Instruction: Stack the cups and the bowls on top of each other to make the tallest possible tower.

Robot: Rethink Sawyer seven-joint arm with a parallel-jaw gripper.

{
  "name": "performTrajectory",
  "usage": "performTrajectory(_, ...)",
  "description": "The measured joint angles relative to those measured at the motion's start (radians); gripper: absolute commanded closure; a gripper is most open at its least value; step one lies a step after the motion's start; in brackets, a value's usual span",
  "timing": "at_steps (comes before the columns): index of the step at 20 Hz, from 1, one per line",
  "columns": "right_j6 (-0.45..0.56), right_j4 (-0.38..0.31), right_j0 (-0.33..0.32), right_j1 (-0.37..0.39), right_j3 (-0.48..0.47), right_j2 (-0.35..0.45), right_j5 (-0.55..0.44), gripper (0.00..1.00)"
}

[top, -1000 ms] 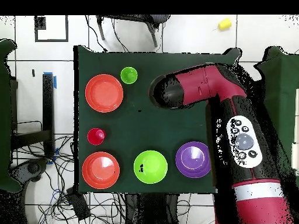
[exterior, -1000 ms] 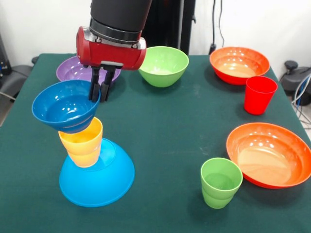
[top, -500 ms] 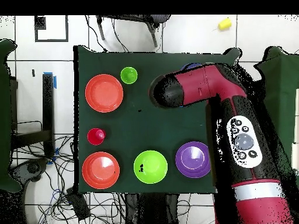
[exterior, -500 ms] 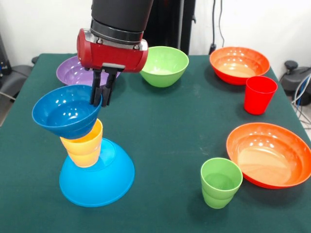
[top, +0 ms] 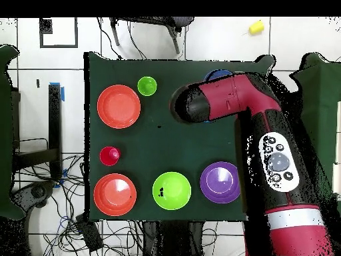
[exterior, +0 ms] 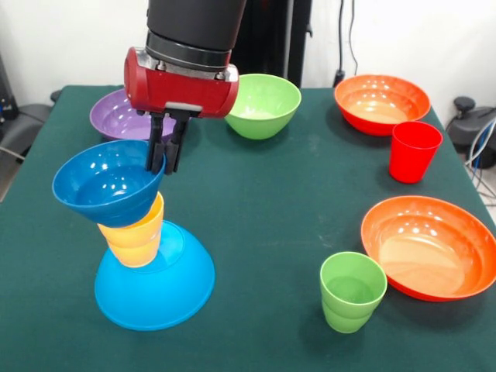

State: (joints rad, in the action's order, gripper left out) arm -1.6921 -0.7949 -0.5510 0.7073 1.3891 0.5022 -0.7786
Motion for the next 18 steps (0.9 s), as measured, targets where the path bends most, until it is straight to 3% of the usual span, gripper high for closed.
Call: performTrajectory(18,0.0,0.046,0.011,-0.014,0.0,-0.021,0.0,1.0)
